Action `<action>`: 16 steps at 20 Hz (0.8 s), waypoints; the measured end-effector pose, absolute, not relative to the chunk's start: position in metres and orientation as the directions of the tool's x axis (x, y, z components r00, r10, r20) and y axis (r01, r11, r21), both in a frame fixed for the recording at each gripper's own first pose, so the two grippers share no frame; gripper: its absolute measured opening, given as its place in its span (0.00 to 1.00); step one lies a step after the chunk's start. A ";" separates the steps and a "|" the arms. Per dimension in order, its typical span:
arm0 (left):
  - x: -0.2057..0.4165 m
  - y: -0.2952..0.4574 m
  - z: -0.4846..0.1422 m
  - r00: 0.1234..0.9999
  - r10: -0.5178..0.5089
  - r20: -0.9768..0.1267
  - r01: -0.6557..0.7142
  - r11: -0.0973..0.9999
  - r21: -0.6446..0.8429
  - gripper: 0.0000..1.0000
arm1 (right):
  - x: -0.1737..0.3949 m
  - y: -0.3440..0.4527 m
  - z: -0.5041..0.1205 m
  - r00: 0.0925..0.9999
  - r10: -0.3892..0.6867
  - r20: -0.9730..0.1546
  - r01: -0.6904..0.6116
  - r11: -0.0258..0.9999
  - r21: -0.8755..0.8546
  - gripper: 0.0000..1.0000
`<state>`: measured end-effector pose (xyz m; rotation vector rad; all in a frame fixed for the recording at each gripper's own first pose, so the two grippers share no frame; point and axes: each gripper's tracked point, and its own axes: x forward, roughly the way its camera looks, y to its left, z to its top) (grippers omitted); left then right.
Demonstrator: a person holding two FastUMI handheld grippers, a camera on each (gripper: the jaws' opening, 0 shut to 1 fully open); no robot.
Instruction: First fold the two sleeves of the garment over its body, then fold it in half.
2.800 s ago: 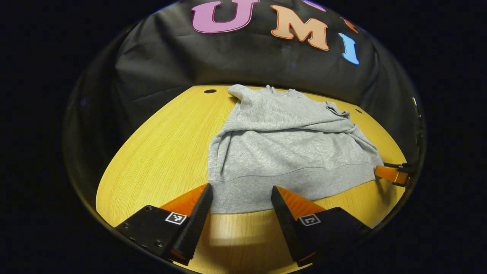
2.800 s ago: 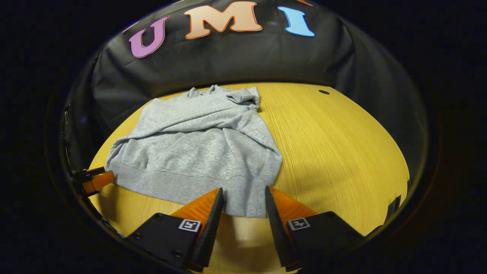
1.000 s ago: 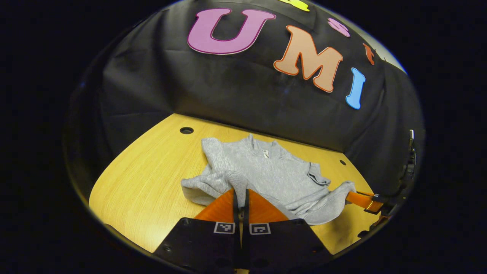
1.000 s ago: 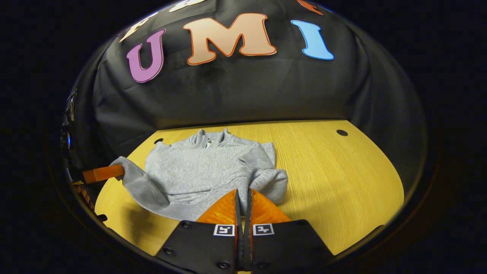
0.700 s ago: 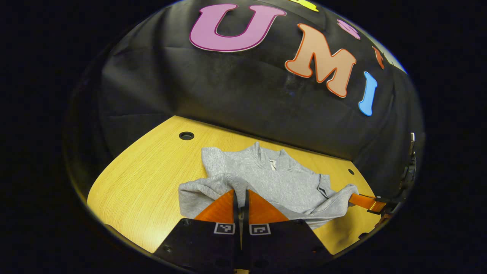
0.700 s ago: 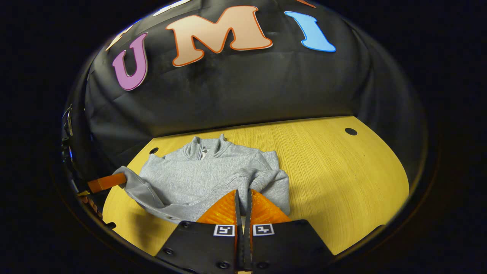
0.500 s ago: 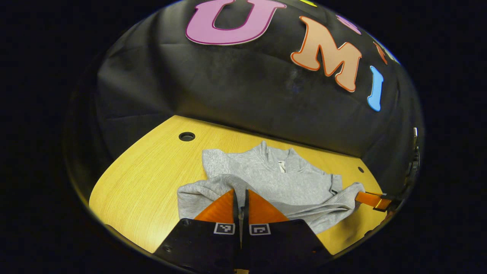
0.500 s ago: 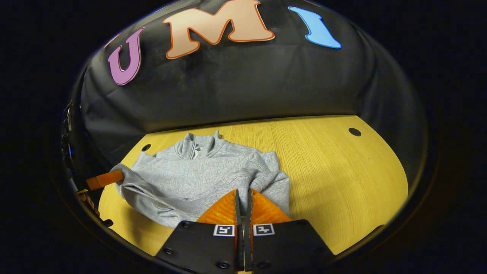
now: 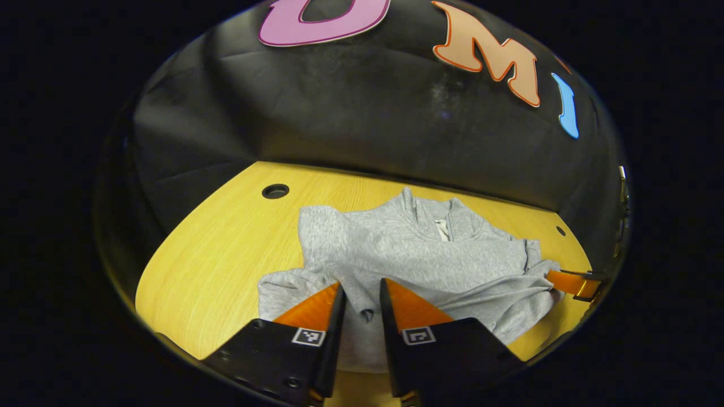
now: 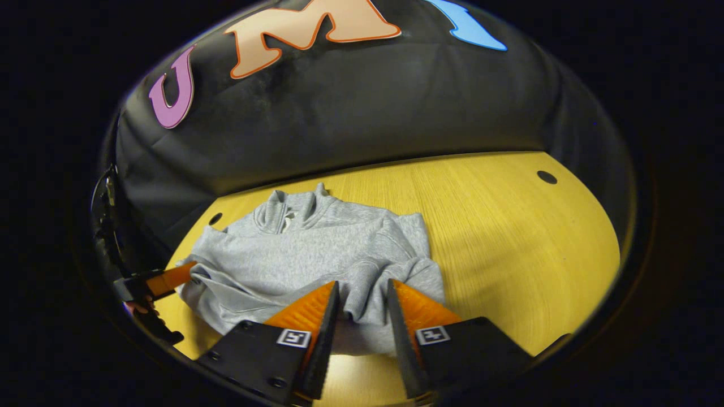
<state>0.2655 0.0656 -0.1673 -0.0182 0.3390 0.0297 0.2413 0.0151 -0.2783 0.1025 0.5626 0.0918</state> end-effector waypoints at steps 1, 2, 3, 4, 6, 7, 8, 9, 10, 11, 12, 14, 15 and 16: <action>0.265 0.063 -0.163 0.947 0.009 -0.320 -0.020 0.999 -0.032 0.40 | 0.242 0.018 -0.277 0.845 0.124 -0.520 -0.069 0.990 0.124 0.64; 0.265 0.060 -0.158 0.953 -0.001 -0.302 -0.013 0.999 -0.044 0.43 | 0.242 0.015 -0.273 0.856 0.117 -0.504 -0.077 0.992 0.099 0.77; 0.265 0.060 -0.151 0.959 -0.004 -0.283 -0.009 0.999 -0.046 0.64 | 0.244 0.011 -0.267 0.870 0.099 -0.482 -0.082 0.995 0.057 0.82; 0.265 0.060 -0.145 0.965 -0.002 -0.262 -0.008 0.999 -0.040 0.70 | 0.244 0.007 -0.258 0.886 0.080 -0.456 -0.080 0.997 0.019 0.91; 0.263 0.062 -0.128 0.976 0.011 -0.217 -0.015 1.000 -0.013 0.86 | 0.247 0.008 -0.244 0.908 0.079 -0.411 -0.083 0.996 0.007 0.97; 0.260 0.059 -0.118 0.981 0.010 -0.193 -0.009 1.000 0.002 0.89 | 0.247 0.007 -0.233 0.917 0.080 -0.390 -0.081 0.997 0.014 0.94; 0.258 0.058 -0.109 0.985 0.009 -0.172 -0.006 1.000 0.020 0.90 | 0.247 0.005 -0.224 0.925 0.078 -0.372 -0.077 0.997 0.017 0.98; 0.253 0.056 -0.101 0.987 0.008 -0.158 -0.001 0.999 0.043 0.93 | 0.246 0.003 -0.213 0.933 0.075 -0.353 -0.072 0.997 0.020 0.98; 0.247 0.054 -0.092 0.989 0.006 -0.145 0.003 0.998 0.061 0.93 | 0.243 0.000 -0.203 0.940 0.073 -0.334 -0.068 0.997 0.025 0.94; 0.241 0.050 -0.081 0.992 0.002 -0.124 0.007 0.997 0.070 0.93 | 0.239 -0.002 -0.191 0.945 0.074 -0.319 -0.067 0.997 0.033 0.98; 0.234 0.047 -0.070 0.995 -0.001 -0.102 0.009 0.997 0.071 0.93 | 0.234 -0.004 -0.179 0.952 0.075 -0.297 -0.066 0.997 0.040 0.98; 0.217 0.041 -0.052 0.997 0.000 -0.072 0.006 0.997 0.071 0.92 | 0.218 -0.008 -0.155 0.962 0.077 -0.260 -0.068 0.997 0.045 0.98; 0.206 0.040 -0.047 0.998 0.001 -0.067 0.004 0.997 0.075 0.92 | 0.210 -0.008 -0.144 0.967 0.083 -0.242 -0.074 0.996 0.047 0.98; 0.195 0.038 -0.040 0.998 0.005 -0.057 0.000 0.997 0.079 0.92 | 0.200 -0.009 -0.133 0.970 0.088 -0.225 -0.079 0.996 0.046 0.98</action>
